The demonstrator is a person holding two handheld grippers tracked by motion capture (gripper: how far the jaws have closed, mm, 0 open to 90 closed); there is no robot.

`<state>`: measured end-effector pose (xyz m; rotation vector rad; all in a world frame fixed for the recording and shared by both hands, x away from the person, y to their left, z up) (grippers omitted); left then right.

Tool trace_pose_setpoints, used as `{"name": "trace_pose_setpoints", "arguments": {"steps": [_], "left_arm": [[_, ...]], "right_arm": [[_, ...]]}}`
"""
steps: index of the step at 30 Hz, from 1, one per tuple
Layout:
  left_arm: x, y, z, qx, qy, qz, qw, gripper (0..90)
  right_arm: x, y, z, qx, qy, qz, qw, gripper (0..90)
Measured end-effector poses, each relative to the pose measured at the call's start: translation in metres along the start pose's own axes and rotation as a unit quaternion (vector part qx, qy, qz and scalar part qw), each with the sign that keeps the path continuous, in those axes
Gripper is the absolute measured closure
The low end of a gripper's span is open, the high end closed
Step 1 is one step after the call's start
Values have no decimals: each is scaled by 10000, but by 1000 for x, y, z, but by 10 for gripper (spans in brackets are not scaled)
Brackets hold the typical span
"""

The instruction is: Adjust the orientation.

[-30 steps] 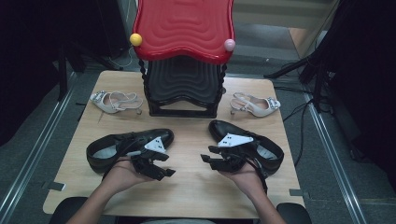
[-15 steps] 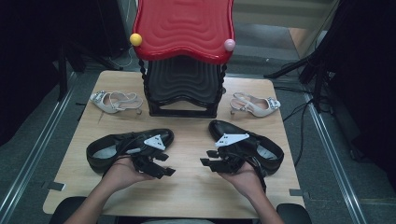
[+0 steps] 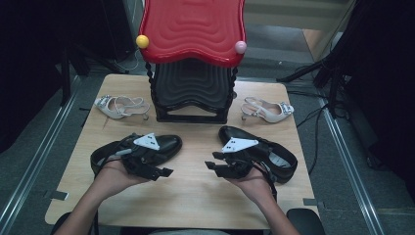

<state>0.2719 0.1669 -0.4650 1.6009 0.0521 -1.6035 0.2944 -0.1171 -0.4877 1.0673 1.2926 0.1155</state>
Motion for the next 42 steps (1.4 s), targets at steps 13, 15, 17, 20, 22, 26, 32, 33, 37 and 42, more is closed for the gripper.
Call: {"name": "trace_pose_setpoints", "arguments": {"steps": [13, 15, 17, 20, 22, 26, 32, 33, 37, 42], "left_arm": [[-62, -34, -16, -722, 563, 294, 9954, 416], [-67, -37, -19, -727, 760, 161, 9943, 416], [-72, -41, -23, -711, 1050, -68, 9919, 416], [-78, -47, -30, -825, 946, -91, 9920, 414], [-78, -51, -34, -877, 983, -165, 9911, 414], [-69, -60, -42, -1002, 1016, -456, 9887, 411], [-51, -66, -53, -1090, 835, -760, 9876, 430], [-48, -65, -54, -1073, 839, -759, 9878, 444], [-35, -59, -56, -925, 776, -930, 9883, 508], [-28, -51, -58, -721, 694, -967, 9903, 656]], "right_arm": [[13, 6, 2, 146, 307, -308, 9989, 576], [14, 7, 3, 184, 369, -347, 9985, 583], [14, 8, 3, 196, 368, -340, 9986, 583], [15, 8, 3, 207, 377, -356, 9984, 583], [16, 8, 2, 183, 381, -397, 9983, 582], [16, 7, 1, 154, 342, -423, 9984, 578], [14, 6, 4, 189, 299, -449, 9984, 579], [15, 6, 4, 188, 296, -466, 9983, 579], [15, 6, 4, 150, 270, -488, 9983, 580], [16, 5, 4, 166, 307, -538, 9979, 586]]}}
Point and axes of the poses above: each handheld gripper's, and its own axes: x roughly forward along the jaws, y roughly out of its top, z roughly to its right, the point moved 2 cm from there along x, roughly forward along the jaws, and after that the axes turned 8 degrees about -z, right-handed, at the moved point
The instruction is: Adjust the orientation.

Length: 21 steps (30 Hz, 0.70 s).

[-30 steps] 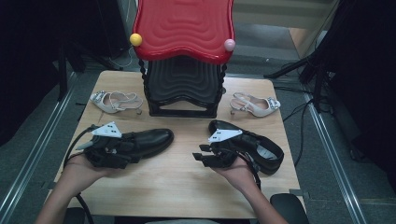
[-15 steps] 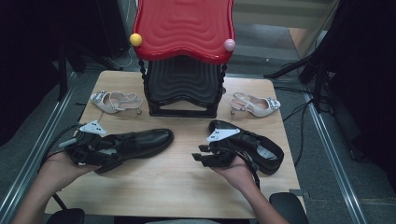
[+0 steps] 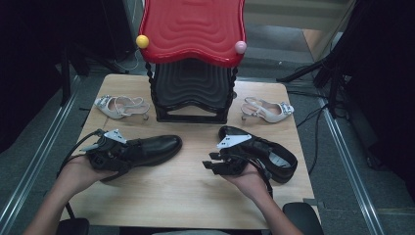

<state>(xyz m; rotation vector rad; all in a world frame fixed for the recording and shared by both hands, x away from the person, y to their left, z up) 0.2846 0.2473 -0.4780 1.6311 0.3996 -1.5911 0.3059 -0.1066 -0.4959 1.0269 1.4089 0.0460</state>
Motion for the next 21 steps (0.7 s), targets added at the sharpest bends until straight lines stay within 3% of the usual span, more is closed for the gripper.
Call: {"name": "trace_pose_setpoints", "arguments": {"steps": [2, 7, 16, 21], "left_arm": [[-1, 1, -2, -24, -110, -15, 9999, 734], [-2, 5, -4, -64, -549, 50, 9985, 827], [-3, 31, 9, -210, -594, 232, 9977, 837], [3, 49, 25, -157, -650, 313, 9973, 838]], "right_arm": [[0, 0, 0, 4, 14, -8, 10000, 588], [1, 0, -2, -3, 65, -57, 10000, 600], [-4, 0, -1, 4, 37, 16, 10000, 601], [-6, 0, -1, 16, 35, 41, 10000, 601]]}}
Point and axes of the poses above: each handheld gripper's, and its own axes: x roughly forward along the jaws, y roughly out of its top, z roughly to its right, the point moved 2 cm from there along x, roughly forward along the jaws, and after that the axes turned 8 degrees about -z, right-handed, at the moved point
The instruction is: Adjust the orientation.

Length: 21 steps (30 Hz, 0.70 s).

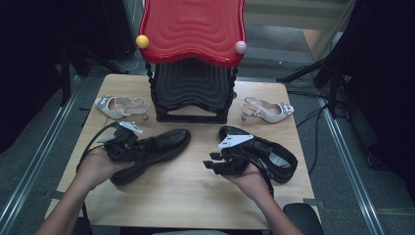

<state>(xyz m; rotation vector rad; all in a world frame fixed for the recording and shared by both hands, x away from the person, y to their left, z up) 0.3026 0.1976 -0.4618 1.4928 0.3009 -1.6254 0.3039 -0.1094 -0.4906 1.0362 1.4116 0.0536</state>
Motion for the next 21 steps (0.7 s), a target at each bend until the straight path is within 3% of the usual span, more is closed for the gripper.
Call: {"name": "trace_pose_setpoints", "arguments": {"steps": [10, 13, 19, 21], "left_arm": [[30, 24, 32, -50, -136, 188, 9997, 835], [37, 25, 40, -27, -43, 195, 9998, 832], [39, 20, 39, -33, -74, 225, 9997, 804], [38, 19, 38, -13, -168, 217, 9996, 754]], "right_arm": [[2, 0, 1, -13, -21, -27, 10000, 609], [5, 0, 2, -2, -49, -43, 10000, 618], [10, 1, 0, 40, -27, -14, 10000, 624], [12, 1, -1, 90, 4, -33, 10000, 625]]}}
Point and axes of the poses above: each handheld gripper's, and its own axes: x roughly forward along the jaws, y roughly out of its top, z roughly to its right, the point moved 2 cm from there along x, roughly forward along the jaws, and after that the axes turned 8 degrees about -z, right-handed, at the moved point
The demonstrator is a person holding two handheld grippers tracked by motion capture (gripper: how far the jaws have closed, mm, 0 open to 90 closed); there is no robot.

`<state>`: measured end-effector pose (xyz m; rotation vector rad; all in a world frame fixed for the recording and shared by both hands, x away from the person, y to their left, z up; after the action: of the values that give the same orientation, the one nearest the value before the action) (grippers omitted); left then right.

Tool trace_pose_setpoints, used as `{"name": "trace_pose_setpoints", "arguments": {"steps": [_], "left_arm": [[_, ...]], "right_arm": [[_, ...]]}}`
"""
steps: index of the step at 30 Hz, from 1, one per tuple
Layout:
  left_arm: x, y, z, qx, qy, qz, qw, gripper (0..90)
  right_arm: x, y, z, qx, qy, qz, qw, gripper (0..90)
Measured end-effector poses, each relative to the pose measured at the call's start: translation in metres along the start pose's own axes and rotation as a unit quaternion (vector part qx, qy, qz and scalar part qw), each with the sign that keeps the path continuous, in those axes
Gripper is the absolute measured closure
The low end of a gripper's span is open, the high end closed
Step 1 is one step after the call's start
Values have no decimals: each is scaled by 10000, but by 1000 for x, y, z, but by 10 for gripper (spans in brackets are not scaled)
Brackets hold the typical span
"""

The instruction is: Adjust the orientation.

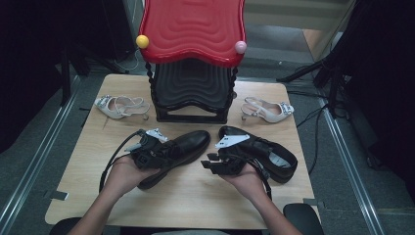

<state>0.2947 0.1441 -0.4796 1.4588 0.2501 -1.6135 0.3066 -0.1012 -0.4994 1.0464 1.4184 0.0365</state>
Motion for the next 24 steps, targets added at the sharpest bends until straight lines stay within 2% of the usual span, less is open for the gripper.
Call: {"name": "trace_pose_setpoints", "arguments": {"steps": [1, 3, 6, 8, 9, 11, 14, 20, 24], "left_arm": [[-1, -1, 0, 21, -47, -20, 10000, 709], [-4, -1, 0, 8, -8, 0, 10000, 623], [-15, -2, 0, -30, -190, 88, 9998, 539], [-25, -4, 3, 18, -51, 74, 10000, 513], [-30, -4, 3, 29, -9, 68, 10000, 513], [-39, -6, 3, -14, -55, 89, 9999, 502], [-53, -10, 0, 11, -104, 233, 9997, 503], [-76, -16, -10, 24, -135, 368, 9992, 513], [-86, -21, -24, 22, 23, 522, 9986, 567]], "right_arm": [[1, 0, 0, 12, 19, -5, 10000, 626], [2, 1, -2, -2, 13, -7, 10000, 625], [2, 1, -2, 4, 5, -11, 10000, 626], [2, 1, -1, 36, 12, -27, 10000, 626], [2, 1, -1, 46, 8, -27, 10000, 626], [1, 1, 0, 66, 8, -8, 10000, 630], [1, 2, 0, 129, 36, -13, 9999, 637], [3, 3, -3, 121, 70, -51, 9999, 651], [4, 4, -5, 98, 30, -80, 9999, 659]]}}
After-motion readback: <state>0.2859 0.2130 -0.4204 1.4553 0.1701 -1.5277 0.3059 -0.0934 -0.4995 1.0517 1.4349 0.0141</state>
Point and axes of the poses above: each handheld gripper's, and its own axes: x roughly forward along the jaws, y roughly out of its top, z roughly to its right, the point moved 2 cm from there along x, roughly forward along the jaws, and after that the axes turned 8 degrees about -z, right-handed, at the moved point
